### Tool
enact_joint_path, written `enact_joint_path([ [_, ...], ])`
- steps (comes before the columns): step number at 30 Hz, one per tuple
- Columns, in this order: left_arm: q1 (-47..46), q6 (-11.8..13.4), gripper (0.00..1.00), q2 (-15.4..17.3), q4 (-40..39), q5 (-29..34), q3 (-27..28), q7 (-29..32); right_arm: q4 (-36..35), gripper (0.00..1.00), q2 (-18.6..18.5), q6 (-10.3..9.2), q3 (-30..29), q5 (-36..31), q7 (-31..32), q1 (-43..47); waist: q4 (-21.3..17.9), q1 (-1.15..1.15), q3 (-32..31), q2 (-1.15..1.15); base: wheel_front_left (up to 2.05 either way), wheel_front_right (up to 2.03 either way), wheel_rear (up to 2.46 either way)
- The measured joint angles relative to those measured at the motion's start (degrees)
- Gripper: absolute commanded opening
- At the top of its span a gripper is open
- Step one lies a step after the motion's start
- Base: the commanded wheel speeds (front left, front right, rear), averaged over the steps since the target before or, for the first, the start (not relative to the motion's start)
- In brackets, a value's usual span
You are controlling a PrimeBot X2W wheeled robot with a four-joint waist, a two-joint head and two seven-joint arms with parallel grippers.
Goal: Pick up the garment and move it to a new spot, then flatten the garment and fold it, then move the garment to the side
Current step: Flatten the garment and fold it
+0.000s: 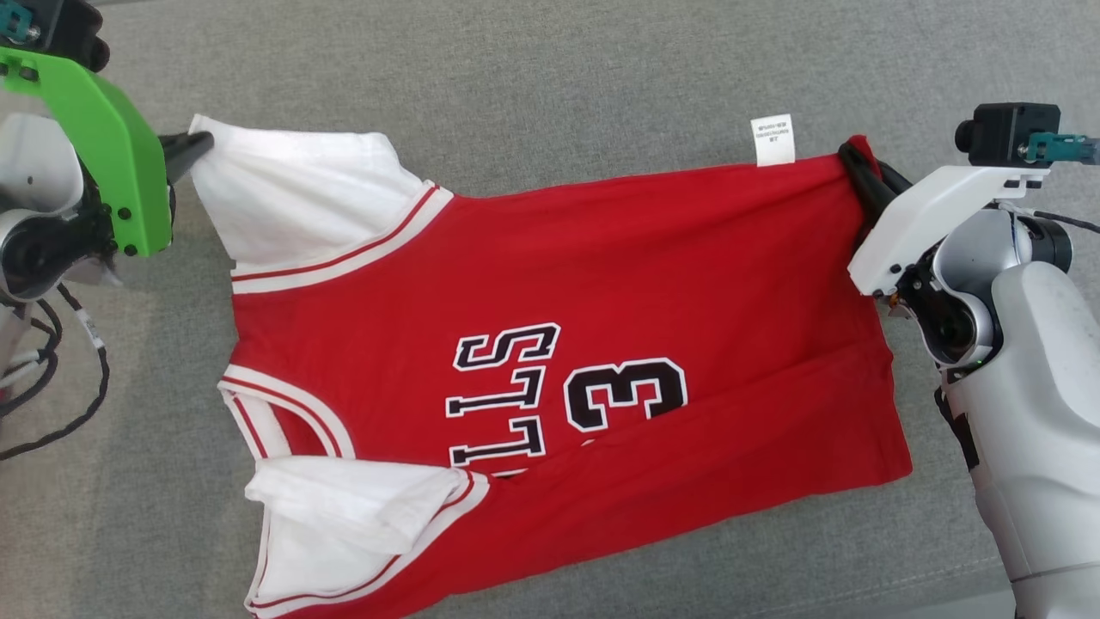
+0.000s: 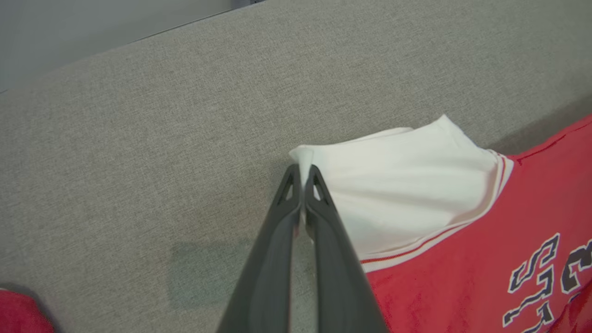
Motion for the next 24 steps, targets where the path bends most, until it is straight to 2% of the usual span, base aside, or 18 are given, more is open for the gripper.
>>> enact_joint_path([
  [11, 3.6, 0.0, 0.00, 1.6, -6.1, -9.0, -2.6, 10.5, -1.0, 0.00, -3.9, 0.00, 3.9, 3.7, 2.3, 3.2, 1.8, 0.00, -6.1, 0.00, 0.00, 0.00, 0.00],
  [16, 5.8, 0.1, 0.00, 2.8, -9.4, -12.4, -3.7, 15.8, -3.0, 0.00, -7.5, 0.00, 6.5, 7.2, 5.1, 5.5, 2.4, -0.01, -8.7, 0.00, 0.00, 0.00, 0.00],
  [24, 8.1, 2.2, 0.00, 4.8, -16.0, -15.3, -4.8, 20.6, -7.2, 0.00, -13.8, -0.01, 11.7, 13.0, 9.4, 6.9, 3.4, -0.01, -9.8, 0.00, 0.00, 0.00, 0.00],
])
